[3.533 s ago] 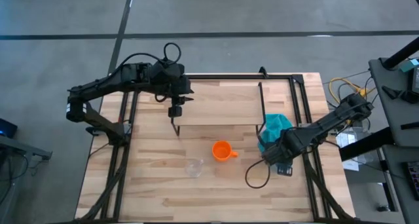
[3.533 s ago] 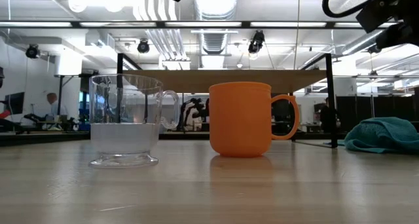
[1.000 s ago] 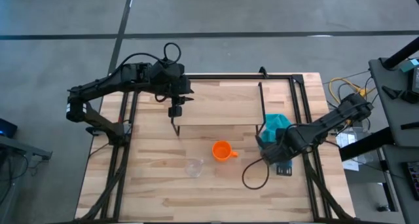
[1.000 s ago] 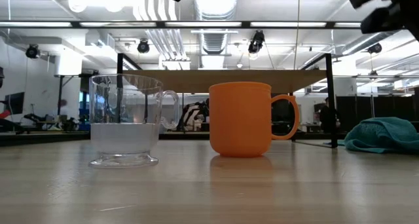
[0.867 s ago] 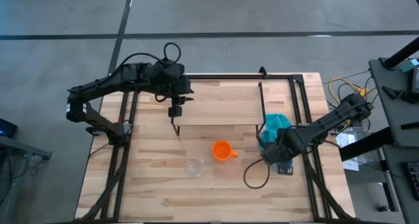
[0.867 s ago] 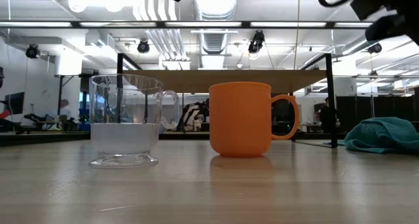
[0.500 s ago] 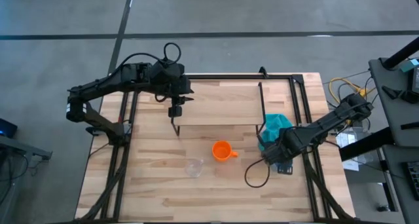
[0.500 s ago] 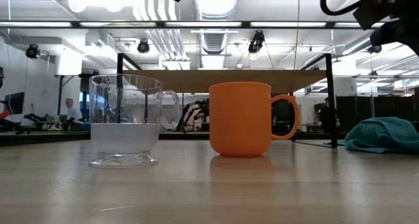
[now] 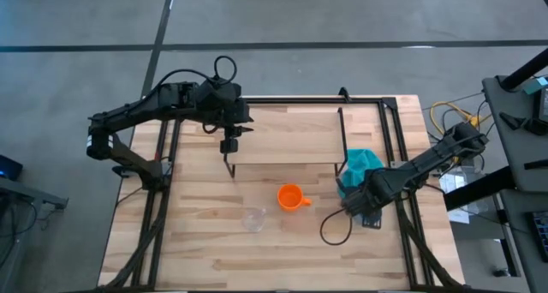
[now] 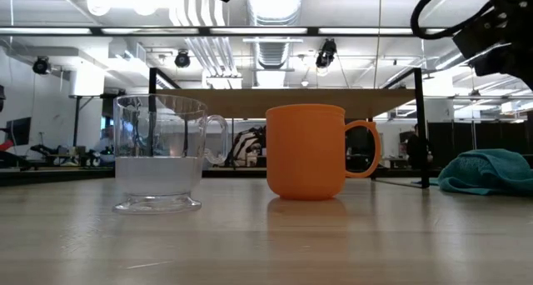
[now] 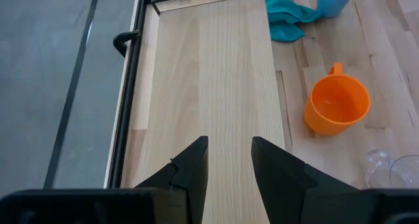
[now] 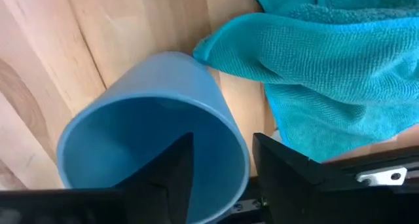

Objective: Stack small to large cups/mugs on shelf
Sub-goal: Put the blue cup onto the shelf

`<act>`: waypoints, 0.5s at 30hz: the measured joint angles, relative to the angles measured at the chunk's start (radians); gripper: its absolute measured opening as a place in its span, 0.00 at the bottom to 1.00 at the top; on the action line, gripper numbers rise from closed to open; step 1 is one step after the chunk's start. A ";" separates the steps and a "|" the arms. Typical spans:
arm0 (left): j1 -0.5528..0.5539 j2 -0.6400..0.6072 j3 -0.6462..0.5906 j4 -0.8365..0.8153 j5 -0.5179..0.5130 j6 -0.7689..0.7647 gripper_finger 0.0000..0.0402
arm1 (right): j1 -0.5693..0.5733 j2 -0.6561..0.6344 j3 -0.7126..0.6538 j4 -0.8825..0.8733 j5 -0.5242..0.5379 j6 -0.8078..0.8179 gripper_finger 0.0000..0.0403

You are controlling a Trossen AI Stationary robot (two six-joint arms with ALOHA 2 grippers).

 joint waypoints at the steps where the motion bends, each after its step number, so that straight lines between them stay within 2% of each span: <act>1: 0.000 0.000 0.000 0.000 0.000 0.000 0.26 | 0.000 0.000 0.005 -0.011 0.000 0.000 0.35; 9: 0.000 0.000 0.000 0.001 0.000 0.000 0.26 | 0.000 0.000 0.008 0.009 0.000 -0.025 0.07; 15: 0.000 0.000 0.000 0.001 0.000 0.000 0.26 | 0.000 -0.001 0.010 -0.012 -0.006 0.021 0.03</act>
